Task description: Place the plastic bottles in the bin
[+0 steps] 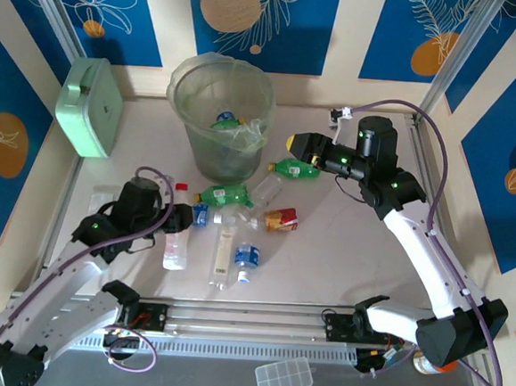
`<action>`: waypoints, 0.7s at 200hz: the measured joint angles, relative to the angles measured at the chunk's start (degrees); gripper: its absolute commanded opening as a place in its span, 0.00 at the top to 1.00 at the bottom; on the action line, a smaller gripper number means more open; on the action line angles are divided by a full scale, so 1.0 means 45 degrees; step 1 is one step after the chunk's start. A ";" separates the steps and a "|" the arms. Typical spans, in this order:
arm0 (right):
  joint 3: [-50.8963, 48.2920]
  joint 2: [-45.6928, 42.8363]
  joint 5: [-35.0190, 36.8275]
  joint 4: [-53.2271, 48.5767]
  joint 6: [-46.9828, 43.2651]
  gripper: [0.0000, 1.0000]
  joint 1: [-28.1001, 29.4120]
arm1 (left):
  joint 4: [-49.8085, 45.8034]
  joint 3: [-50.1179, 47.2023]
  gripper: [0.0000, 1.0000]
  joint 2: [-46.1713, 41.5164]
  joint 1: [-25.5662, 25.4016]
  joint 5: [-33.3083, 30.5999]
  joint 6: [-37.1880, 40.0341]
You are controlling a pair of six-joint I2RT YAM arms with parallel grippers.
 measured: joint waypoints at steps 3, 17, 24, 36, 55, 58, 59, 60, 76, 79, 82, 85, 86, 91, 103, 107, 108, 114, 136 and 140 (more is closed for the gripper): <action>0.0015 0.0000 -0.0005 0.0000 0.0000 0.43 0.0034 | 0.0107 0.0039 0.50 -0.0083 0.0000 0.0209 0.0165; 0.0068 0.0015 -0.0029 0.0015 -0.0049 0.43 0.0209 | 0.0461 0.0379 0.51 -0.0214 0.0000 0.1209 0.1010; 0.0083 0.0034 -0.0102 0.0058 -0.0092 0.43 0.0321 | 0.0593 0.0593 0.51 -0.0214 0.0000 0.1676 0.1379; 0.0121 0.0102 -0.0277 0.0199 -0.0199 0.43 0.0520 | 0.0884 0.1010 0.52 -0.0102 0.0000 0.2453 0.2016; 0.0199 0.0321 -0.0816 0.0549 -0.0491 0.43 0.0996 | 0.1190 0.1477 0.52 0.0170 0.0000 0.3575 0.2812; 0.0233 0.0369 -0.0923 0.0593 -0.0593 0.42 0.1093 | 0.1219 0.1530 0.52 0.0209 0.0000 0.3730 0.2919; 0.0243 0.0384 -0.0942 0.0597 -0.0617 0.42 0.1122 | 0.1224 0.1545 0.52 0.0219 0.0000 0.3774 0.2953; 0.0253 0.0403 -0.0967 0.0607 -0.0627 0.42 0.1151 | 0.1224 0.1559 0.52 0.0223 0.0000 0.3813 0.2977; 0.0578 0.0724 -0.1409 0.0627 -0.1078 0.35 0.1773 | 0.1273 0.1744 0.53 0.0311 0.0000 0.4551 0.3434; 0.0661 0.0797 -0.1506 0.0622 -0.1141 0.34 0.1899 | 0.1282 0.1763 0.53 0.0321 0.0000 0.4629 0.3483; 0.0758 0.0869 -0.1593 0.0612 -0.1292 0.32 0.2030 | 0.1297 0.1783 0.53 0.0330 0.0000 0.4745 0.3565; 0.0850 0.0947 -0.1676 0.0617 -0.1365 0.30 0.2161 | 0.1331 0.1797 0.53 0.0330 0.0000 0.4852 0.3609; 0.0879 0.0967 -0.1685 0.0612 -0.1370 0.30 0.2200 | 0.1336 0.1802 0.53 0.0330 0.0000 0.4872 0.3619; 0.1064 0.1093 -0.1817 0.0597 -0.1627 0.27 0.2448 | 0.1404 0.1817 0.53 0.0330 0.0000 0.5047 0.3687; 0.1491 0.1350 -0.2069 0.0534 -0.2079 0.23 0.2977 | 0.1530 0.1846 0.53 0.0325 0.0000 0.5387 0.3861; 0.1622 0.1428 -0.2137 0.0520 -0.2132 0.21 0.3123 | 0.1598 0.1851 0.53 0.0325 0.0000 0.5513 0.3871; 0.1676 0.1447 -0.2147 0.0515 -0.2220 0.20 0.3181 | 0.1608 0.1851 0.54 0.0325 0.0000 0.5532 0.3886; 0.1836 0.1540 -0.2200 0.0520 -0.2322 0.18 0.3366 | 0.1700 0.1851 0.54 0.0330 0.0000 0.5678 0.3900; 0.2157 0.1749 -0.2317 0.0554 -0.2642 0.16 0.3881 | 0.2025 0.1846 0.56 0.0330 -0.0024 0.6144 0.3895; 0.2181 0.1807 -0.2341 0.0563 -0.2637 0.16 0.3915 | 0.2084 0.1846 0.56 0.0330 -0.0024 0.6203 0.3895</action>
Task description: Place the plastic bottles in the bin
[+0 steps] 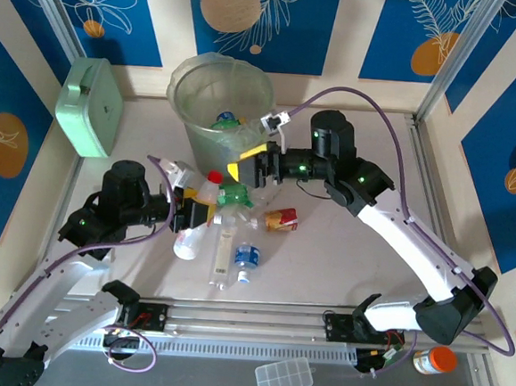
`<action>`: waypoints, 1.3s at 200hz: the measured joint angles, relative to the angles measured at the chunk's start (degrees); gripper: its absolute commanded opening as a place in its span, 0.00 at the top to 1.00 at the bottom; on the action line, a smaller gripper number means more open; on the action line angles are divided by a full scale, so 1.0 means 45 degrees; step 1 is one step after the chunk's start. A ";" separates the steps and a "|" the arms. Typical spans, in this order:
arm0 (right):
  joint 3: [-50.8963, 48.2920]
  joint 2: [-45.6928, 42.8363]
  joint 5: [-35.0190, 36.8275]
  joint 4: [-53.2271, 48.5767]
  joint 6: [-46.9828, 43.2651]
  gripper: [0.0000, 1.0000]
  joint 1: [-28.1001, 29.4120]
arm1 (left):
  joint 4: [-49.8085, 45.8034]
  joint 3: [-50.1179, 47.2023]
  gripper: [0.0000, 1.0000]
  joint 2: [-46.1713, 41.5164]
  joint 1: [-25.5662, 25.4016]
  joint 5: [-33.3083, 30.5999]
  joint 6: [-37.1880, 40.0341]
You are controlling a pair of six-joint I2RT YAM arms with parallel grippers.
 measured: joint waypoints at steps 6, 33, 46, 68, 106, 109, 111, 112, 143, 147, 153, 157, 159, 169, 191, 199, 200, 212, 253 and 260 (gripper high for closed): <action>0.0044 0.0092 -0.0005 0.0015 0.0015 0.16 0.0010 | 0.0097 0.0000 0.56 -0.0005 -0.0005 0.0073 -0.0005; 0.0121 0.0680 -0.0180 0.0063 0.0165 0.16 0.0073 | 0.0544 0.0000 0.57 -0.0034 -0.0073 0.0306 -0.0015; 0.0121 0.0971 -0.0282 0.0063 0.0228 0.16 0.0165 | 0.0661 0.0000 0.57 -0.0039 -0.0083 0.0369 -0.0029; 0.0126 0.1273 -0.0510 0.0073 0.0359 0.18 0.0427 | 0.0797 0.0000 0.59 -0.0039 -0.0083 0.0432 -0.0044; 0.0126 0.1355 -0.0821 0.0384 0.0627 0.22 0.0680 | 0.0816 0.0000 0.60 -0.0039 -0.0146 0.0500 -0.0049; 0.0126 0.1355 -0.0855 0.0418 0.0636 0.23 0.0695 | 0.0816 0.0000 0.60 -0.0039 -0.0146 0.0505 -0.0049; 0.0126 0.1355 -0.0865 0.0432 0.0651 0.23 0.0699 | 0.0816 0.0000 0.60 -0.0039 -0.0146 0.0510 -0.0049; 0.0126 0.1355 -0.0869 0.0437 0.0651 0.24 0.0699 | 0.0816 0.0000 0.60 -0.0039 -0.0146 0.0510 -0.0049; 0.0155 0.1423 -0.0952 0.0641 0.0743 0.30 0.0869 | 0.0821 0.0000 0.60 -0.0039 -0.0170 0.0578 -0.0053; 0.0185 0.1452 -0.0952 0.0641 0.0743 0.32 0.0894 | 0.0821 0.0000 0.60 -0.0039 -0.0170 0.0593 -0.0053; 0.0233 0.1525 -0.0952 0.0646 0.0777 0.34 0.0952 | 0.0821 0.0000 0.60 -0.0039 -0.0170 0.0597 -0.0053; 0.0272 0.1574 -0.0952 0.0641 0.0758 0.35 0.0986 | 0.0821 0.0000 0.60 -0.0039 -0.0170 0.0597 -0.0053; 0.0291 0.1603 -0.0952 0.0646 0.0797 0.36 0.1005 | 0.0821 0.0000 0.60 -0.0039 -0.0170 0.0597 -0.0053; 0.0355 0.1690 -0.0952 0.0661 0.0738 0.40 0.1078 | 0.0821 0.0000 0.60 -0.0039 -0.0170 0.0597 -0.0053; 0.0413 0.1783 -0.0942 0.0670 0.0835 0.56 0.1156 | 0.0816 0.0000 0.61 -0.0039 -0.0219 0.0602 -0.0053; 0.0442 0.1783 -0.0937 0.0651 0.0840 0.63 0.1175 | 0.0821 0.0000 0.61 -0.0039 -0.0228 0.0607 -0.0049; 0.0452 0.1783 -0.0942 0.0656 0.0782 0.64 0.1175 | 0.0821 0.0000 0.61 -0.0039 -0.0228 0.0607 -0.0049; 0.0486 0.1783 -0.0869 0.0617 0.0811 0.72 0.1171 | 0.0908 0.0000 0.60 -0.0073 -0.0248 0.0651 -0.0063; 0.0539 0.1783 -0.0743 0.0554 0.0641 0.93 0.1161 | 0.0894 0.0000 0.48 -0.0126 -0.0253 0.0641 -0.0350; 0.0549 0.1783 -0.0743 0.0539 0.0622 0.94 0.1161 | 0.0903 0.0000 0.42 -0.0146 -0.0257 0.0627 -0.0355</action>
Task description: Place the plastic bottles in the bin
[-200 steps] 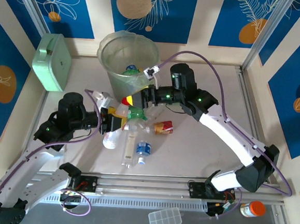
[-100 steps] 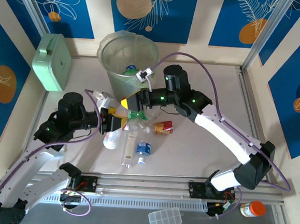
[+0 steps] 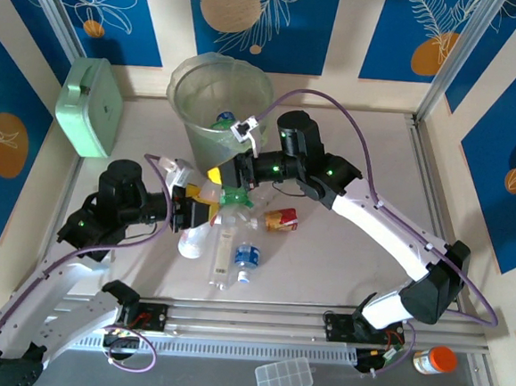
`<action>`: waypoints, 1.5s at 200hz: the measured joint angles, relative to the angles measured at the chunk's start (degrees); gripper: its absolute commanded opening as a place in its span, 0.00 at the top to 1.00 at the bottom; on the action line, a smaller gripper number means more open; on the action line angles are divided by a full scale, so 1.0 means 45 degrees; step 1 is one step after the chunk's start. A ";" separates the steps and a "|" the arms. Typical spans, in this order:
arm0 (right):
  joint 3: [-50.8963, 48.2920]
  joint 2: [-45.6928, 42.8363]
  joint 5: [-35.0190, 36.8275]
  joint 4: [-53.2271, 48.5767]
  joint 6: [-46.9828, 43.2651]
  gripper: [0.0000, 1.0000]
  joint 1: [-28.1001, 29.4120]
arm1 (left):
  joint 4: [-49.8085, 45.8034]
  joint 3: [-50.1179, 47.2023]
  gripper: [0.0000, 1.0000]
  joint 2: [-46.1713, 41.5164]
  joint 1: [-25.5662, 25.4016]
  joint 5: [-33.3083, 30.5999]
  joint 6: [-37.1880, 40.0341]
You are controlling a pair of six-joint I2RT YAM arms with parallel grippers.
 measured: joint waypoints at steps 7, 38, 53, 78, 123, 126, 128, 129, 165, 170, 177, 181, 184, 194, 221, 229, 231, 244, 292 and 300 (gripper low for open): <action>0.0000 0.0000 0.0000 -0.0015 0.0019 0.94 0.0000 | 0.0039 -0.0015 0.35 -0.0044 -0.0015 -0.0024 0.0005; 0.0010 -0.0010 0.0107 -0.0117 -0.0034 0.95 0.0015 | 0.0306 -0.0073 0.22 -0.0471 -0.0044 -0.0238 -0.0019; 0.0010 -0.0029 0.0291 -0.0223 -0.0058 0.95 -0.0019 | 0.0408 -0.0078 0.20 -0.0767 -0.0053 -0.0695 -0.0015; 0.0010 -0.0185 0.0758 -0.0272 -0.0126 0.98 -0.0257 | 0.0529 -0.0384 0.17 -0.1885 -0.0053 -0.2380 0.0087; 0.0165 -0.0636 0.2477 -0.0257 0.0175 1.00 -0.1375 | 0.0335 -0.0889 0.17 -0.4148 -0.0053 -0.6834 0.0102; 0.0175 -0.0651 0.2555 -0.0209 0.0253 1.00 -0.1472 | 0.0316 -0.0903 0.17 -0.4221 -0.0053 -0.7130 0.0097; 0.0175 -0.0656 0.2608 -0.0189 0.0282 1.00 -0.1525 | 0.0296 -0.0913 0.17 -0.4284 -0.0053 -0.7325 0.0097; 0.0175 -0.0670 0.2681 -0.0160 0.0325 1.00 -0.1588 | 0.0272 -0.0923 0.17 -0.4323 -0.0053 -0.7451 0.0097; 0.0175 -0.0928 0.3730 0.0597 0.1447 1.00 -0.2929 | -0.0272 -0.1234 0.17 -0.4823 -0.0053 -0.9301 0.0083; 0.0175 -0.0962 0.3886 0.0758 0.1564 1.00 -0.3079 | -0.0325 -0.1243 0.18 -0.4818 -0.0053 -0.9384 0.0078; 0.0175 -0.1010 0.4095 0.0957 0.1681 1.00 -0.3240 | -0.0379 -0.1263 0.17 -0.4813 -0.0053 -0.9428 0.0073; 0.0175 -0.1025 0.4197 0.1044 0.1739 1.00 -0.3298 | -0.0393 -0.1282 0.17 -0.4818 -0.0053 -0.9428 0.0073; 0.0175 -0.1035 0.4289 0.1137 0.1778 1.00 -0.3347 | -0.0403 -0.1292 0.17 -0.4828 -0.0053 -0.9428 0.0073; 0.0175 -0.1054 0.4614 0.1447 0.1987 1.00 -0.3463 | -0.0393 -0.1375 0.17 -0.4886 -0.0053 -0.9418 0.0068; -0.0413 -0.1205 0.5532 0.3191 0.3167 1.00 -0.3886 | -0.0325 -0.1588 0.18 -0.5056 -0.0053 -0.9228 0.0073; -0.1001 -0.1375 0.5931 0.4070 0.3643 1.00 -0.4061 | -0.0277 -0.1593 0.17 -0.5042 -0.0053 -0.9122 0.0073; -0.1122 -0.1399 0.6018 0.4211 0.3764 1.00 -0.4095 | -0.0267 -0.1593 0.18 -0.5032 -0.0053 -0.9073 0.0073; -0.2069 -0.1564 0.6795 0.5479 0.4517 1.00 -0.4299 | -0.0170 -0.1593 0.17 -0.4979 -0.0053 -0.8850 0.0102; -0.2438 -0.0772 0.8393 0.7295 0.5848 1.00 -0.4741 | -0.0092 -0.1598 0.17 -0.4920 -0.0053 -0.8369 0.0112; -0.2152 -0.0471 0.8437 0.7354 0.5926 1.00 -0.4779 | -0.0073 -0.1598 0.17 -0.4920 -0.0053 -0.8306 0.0112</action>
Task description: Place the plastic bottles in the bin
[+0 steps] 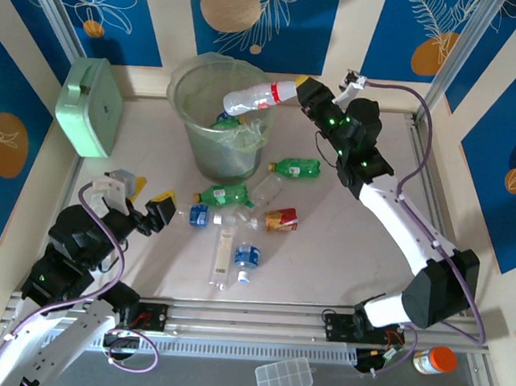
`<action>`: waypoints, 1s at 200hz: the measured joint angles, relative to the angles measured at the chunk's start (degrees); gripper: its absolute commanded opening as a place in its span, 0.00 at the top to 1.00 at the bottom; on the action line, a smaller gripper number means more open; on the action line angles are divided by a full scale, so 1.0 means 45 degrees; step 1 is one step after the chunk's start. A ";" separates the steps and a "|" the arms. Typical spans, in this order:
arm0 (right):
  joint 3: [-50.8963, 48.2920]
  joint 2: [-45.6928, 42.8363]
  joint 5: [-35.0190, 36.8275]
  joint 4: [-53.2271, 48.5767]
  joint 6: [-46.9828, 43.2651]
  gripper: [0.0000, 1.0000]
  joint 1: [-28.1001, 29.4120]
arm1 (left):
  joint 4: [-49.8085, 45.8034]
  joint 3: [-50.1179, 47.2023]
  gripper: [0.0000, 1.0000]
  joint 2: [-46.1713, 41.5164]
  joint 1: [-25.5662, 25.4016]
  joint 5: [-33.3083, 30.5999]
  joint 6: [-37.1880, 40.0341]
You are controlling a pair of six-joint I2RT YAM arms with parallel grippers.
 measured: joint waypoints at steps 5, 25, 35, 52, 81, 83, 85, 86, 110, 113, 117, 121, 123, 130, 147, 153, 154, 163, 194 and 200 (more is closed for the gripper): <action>0.0223 0.0238 -0.0005 0.0044 0.0024 1.00 -0.0024 | 0.0010 0.0000 0.17 0.0010 0.0000 0.0039 0.0000; 0.1350 0.1273 -0.0146 -0.0073 0.0044 1.00 -0.0044 | 0.0107 0.0000 0.17 0.0121 0.0000 0.0185 0.0005; 0.2259 0.1899 -0.0253 -0.0593 -0.0073 1.00 -0.0034 | 0.0170 0.0000 0.17 0.0219 0.0000 0.0287 0.0015; 0.4129 0.3123 -0.0447 -0.1821 -0.0597 1.00 0.0087 | 0.0180 0.0005 0.17 0.0461 0.0000 0.0408 0.0107; 0.6921 0.4877 -0.0733 -0.4022 -0.1880 1.00 0.0568 | 0.0151 0.0005 0.17 0.0811 0.0000 0.0534 0.0243; 0.7028 0.4949 -0.0733 -0.4114 -0.1938 1.00 0.0593 | 0.0141 0.0005 0.17 0.0821 0.0000 0.0559 0.0243; 0.7189 0.5076 -0.0782 -0.4265 -0.2035 1.00 0.0636 | 0.0146 0.0005 0.17 0.0826 0.0000 0.0573 0.0248; 0.7237 0.5115 -0.0801 -0.4318 -0.2064 1.00 0.0646 | 0.0146 0.0005 0.17 0.0826 0.0000 0.0578 0.0248; 0.8927 0.6416 -0.1282 -0.5897 -0.2997 1.00 0.0981 | 0.0136 0.0049 0.17 0.0826 0.0000 0.0699 0.0301; 0.9165 0.6611 -0.1350 -0.6081 -0.3138 1.00 0.1015 | 0.0136 0.0058 0.17 0.0826 -0.0005 0.0709 0.0316; 0.9491 0.6849 -0.1384 -0.6373 -0.3264 1.00 0.1069 | 0.0136 0.0068 0.17 0.0826 -0.0005 0.0719 0.0335; 0.9860 0.7121 -0.1447 -0.6717 -0.3449 1.00 0.1127 | 0.0136 0.0073 0.17 0.0826 0.0000 0.0733 0.0340; 1.0074 0.7271 -0.1472 -0.6883 -0.3541 1.00 0.1161 | 0.0136 0.0078 0.17 0.0826 0.0000 0.0743 0.0340; 1.0681 0.7728 -0.1574 -0.7368 -0.3847 1.00 0.1268 | 0.0131 0.0083 0.17 0.0826 0.0000 0.0753 0.0340; 1.1866 0.8626 -0.1690 -0.8218 -0.4493 0.88 0.1535 | 0.0053 0.0087 0.17 0.0826 0.0000 0.0767 0.0345; 1.2036 0.8782 -0.1685 -0.8393 -0.4726 0.77 0.1632 | 0.0005 0.0087 0.17 0.0826 0.0000 0.0767 0.0345; 1.2055 0.8801 -0.1685 -0.8437 -0.4779 0.75 0.1661 | 0.0000 0.0087 0.17 0.0826 0.0000 0.0772 0.0345; 1.2080 0.8879 -0.1685 -0.8723 -0.5071 0.63 0.1812 | -0.0058 0.0087 0.17 0.0826 0.0000 0.0797 0.0345; 1.2080 0.8956 -0.1739 -0.9593 -0.5654 0.41 0.2176 | -0.0126 0.0087 0.16 0.0826 0.0000 0.0797 0.0355; 1.2084 0.8956 -0.1729 -0.9680 -0.5741 0.40 0.2195 | -0.0151 0.0087 0.16 0.0826 -0.0005 0.0797 0.0364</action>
